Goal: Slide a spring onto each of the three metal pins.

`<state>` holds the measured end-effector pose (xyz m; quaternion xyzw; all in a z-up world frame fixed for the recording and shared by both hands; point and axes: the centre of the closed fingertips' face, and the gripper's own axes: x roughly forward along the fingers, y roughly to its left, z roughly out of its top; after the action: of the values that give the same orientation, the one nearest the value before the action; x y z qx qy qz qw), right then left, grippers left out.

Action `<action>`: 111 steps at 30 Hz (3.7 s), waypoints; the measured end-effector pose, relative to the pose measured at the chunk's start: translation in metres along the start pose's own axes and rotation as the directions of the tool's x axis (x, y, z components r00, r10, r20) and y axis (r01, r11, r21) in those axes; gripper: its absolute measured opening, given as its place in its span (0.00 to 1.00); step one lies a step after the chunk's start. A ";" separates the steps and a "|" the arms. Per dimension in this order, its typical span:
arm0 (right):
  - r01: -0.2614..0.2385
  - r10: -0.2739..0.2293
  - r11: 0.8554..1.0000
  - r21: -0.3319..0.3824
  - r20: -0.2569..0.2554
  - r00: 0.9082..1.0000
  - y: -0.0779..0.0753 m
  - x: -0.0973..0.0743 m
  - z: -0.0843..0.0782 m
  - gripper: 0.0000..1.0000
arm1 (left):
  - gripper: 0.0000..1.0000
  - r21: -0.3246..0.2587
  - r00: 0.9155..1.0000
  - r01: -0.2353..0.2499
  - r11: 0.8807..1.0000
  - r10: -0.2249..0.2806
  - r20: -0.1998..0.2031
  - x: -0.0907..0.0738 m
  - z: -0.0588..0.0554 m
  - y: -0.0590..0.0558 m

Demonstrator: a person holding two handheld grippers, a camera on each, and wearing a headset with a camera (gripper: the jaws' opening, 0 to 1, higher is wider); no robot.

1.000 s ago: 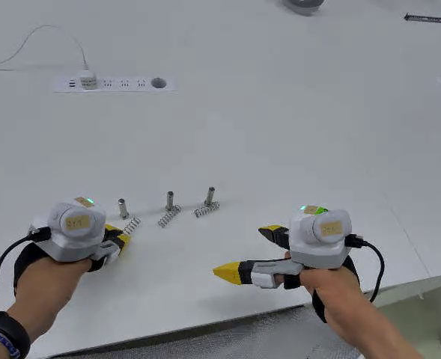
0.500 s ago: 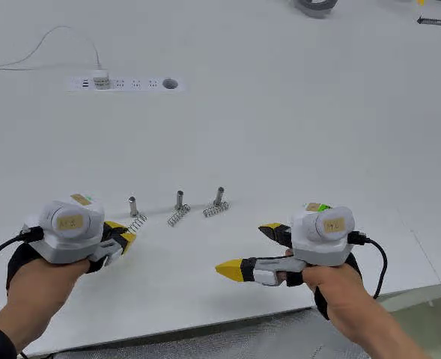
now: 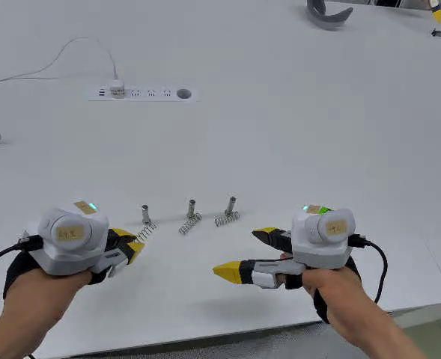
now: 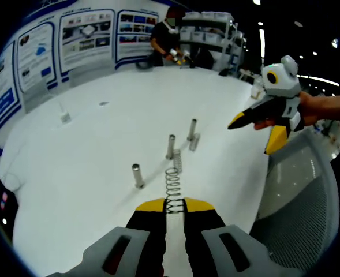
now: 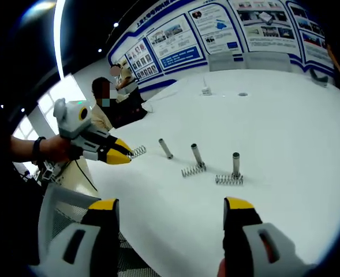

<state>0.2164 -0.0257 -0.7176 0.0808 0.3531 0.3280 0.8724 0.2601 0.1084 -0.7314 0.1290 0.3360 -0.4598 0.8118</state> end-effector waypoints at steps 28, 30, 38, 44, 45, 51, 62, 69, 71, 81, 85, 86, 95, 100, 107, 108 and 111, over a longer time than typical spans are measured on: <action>-0.231 0.219 0.967 0.103 0.115 0.969 0.036 0.017 0.044 0.39 | 0.10 0.142 0.987 0.145 0.979 -0.154 0.055 0.002 0.052 -0.072; -0.242 0.229 0.964 0.111 0.117 0.966 0.038 0.017 0.044 0.36 | 0.10 0.148 0.985 0.150 0.978 -0.160 0.057 0.002 0.054 -0.075; -0.284 0.264 0.947 0.153 0.138 0.955 0.044 0.015 0.045 0.27 | 0.10 0.180 0.980 0.174 0.968 -0.188 0.068 0.002 0.063 -0.085; -0.308 0.285 0.935 0.175 0.147 0.947 0.047 0.013 0.045 0.23 | 0.10 0.191 0.978 0.185 0.964 -0.200 0.065 0.003 0.064 -0.088; -0.308 0.284 0.935 0.175 0.148 0.947 0.047 0.013 0.045 0.22 | 0.10 0.193 0.977 0.186 0.963 -0.202 0.064 0.003 0.064 -0.089; -0.314 0.289 0.931 0.186 0.148 0.946 0.047 0.012 0.044 0.20 | 0.10 0.202 0.976 0.195 0.960 -0.210 0.057 0.003 0.063 -0.090; -0.338 0.309 0.918 0.206 0.160 0.937 0.049 0.009 0.046 0.18 | 0.10 0.213 0.973 0.209 0.954 -0.225 0.051 0.002 0.063 -0.092; -0.346 0.316 0.916 0.203 0.166 0.934 0.050 0.006 0.050 0.16 | 0.10 0.213 0.970 0.222 0.952 -0.237 0.050 0.002 0.064 -0.094; -0.349 0.319 0.916 0.200 0.167 0.933 0.050 0.005 0.051 0.15 | 0.10 0.213 0.969 0.225 0.951 -0.241 0.051 0.002 0.065 -0.093; -0.341 0.331 0.936 0.086 0.112 0.937 0.055 -0.005 0.074 0.13 | 0.09 0.177 0.947 0.276 0.945 -0.299 0.114 0.001 0.083 -0.092; -0.332 0.331 0.943 0.009 0.063 0.942 0.058 -0.010 0.084 0.12 | 0.09 0.177 0.937 0.292 0.940 -0.318 0.142 -0.001 0.093 -0.092; -0.330 0.331 0.944 -0.020 0.044 0.943 0.059 -0.010 0.087 0.12 | 0.09 0.182 0.933 0.298 0.937 -0.326 0.150 -0.002 0.096 -0.092; -0.335 0.320 0.920 -0.201 -0.105 0.942 0.066 -0.014 0.103 0.12 | 0.09 0.200 0.910 0.330 0.923 -0.367 0.194 -0.007 0.115 -0.089; -0.360 0.322 0.894 -0.266 -0.177 0.930 0.071 -0.018 0.107 0.12 | 0.09 0.217 0.899 0.338 0.916 -0.383 0.212 -0.011 0.121 -0.090; -0.425 0.306 0.820 -0.383 -0.333 0.892 0.072 -0.027 0.102 0.12 | 0.09 0.245 0.885 0.356 0.902 -0.409 0.223 -0.016 0.126 -0.096; -0.437 0.302 0.805 -0.400 -0.358 0.884 0.073 -0.028 0.102 0.13 | 0.09 0.250 0.883 0.358 0.899 -0.413 0.221 -0.017 0.127 -0.098; -0.457 0.302 0.785 -0.418 -0.387 0.871 0.077 -0.030 0.101 0.13 | 0.09 0.261 0.880 0.363 0.894 -0.421 0.221 -0.019 0.128 -0.100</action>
<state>0.2287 0.0239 -0.5978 -0.1270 0.3604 0.5864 0.7142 0.2245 -0.0001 -0.6135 0.0792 0.1900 -0.6617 0.7209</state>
